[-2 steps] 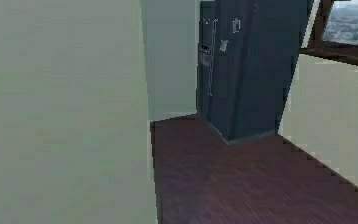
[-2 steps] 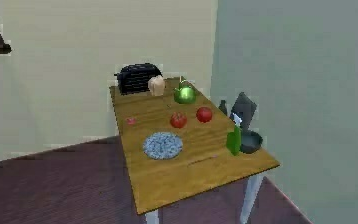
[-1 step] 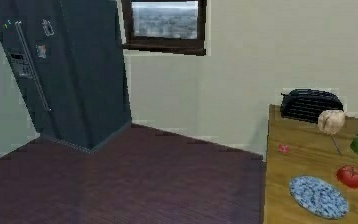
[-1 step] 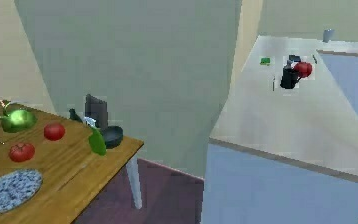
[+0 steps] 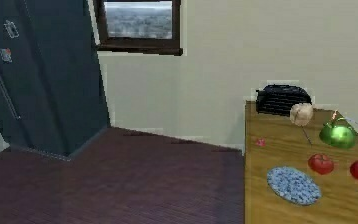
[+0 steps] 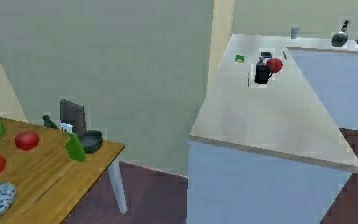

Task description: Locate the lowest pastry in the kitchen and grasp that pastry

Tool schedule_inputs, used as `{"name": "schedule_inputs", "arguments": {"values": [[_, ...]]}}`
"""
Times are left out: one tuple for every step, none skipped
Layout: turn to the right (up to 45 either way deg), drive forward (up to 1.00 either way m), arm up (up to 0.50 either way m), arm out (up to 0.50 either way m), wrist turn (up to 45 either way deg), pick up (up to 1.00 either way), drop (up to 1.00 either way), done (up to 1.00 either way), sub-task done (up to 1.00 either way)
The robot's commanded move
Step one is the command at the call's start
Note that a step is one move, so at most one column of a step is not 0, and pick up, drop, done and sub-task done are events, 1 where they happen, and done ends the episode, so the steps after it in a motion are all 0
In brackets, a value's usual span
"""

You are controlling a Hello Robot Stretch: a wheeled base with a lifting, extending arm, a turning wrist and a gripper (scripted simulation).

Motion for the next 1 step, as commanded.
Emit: {"name": "schedule_inputs", "arguments": {"values": [[0.0, 0.5, 0.0, 0.0, 0.0, 0.0, 0.0, 0.0, 0.0]]}}
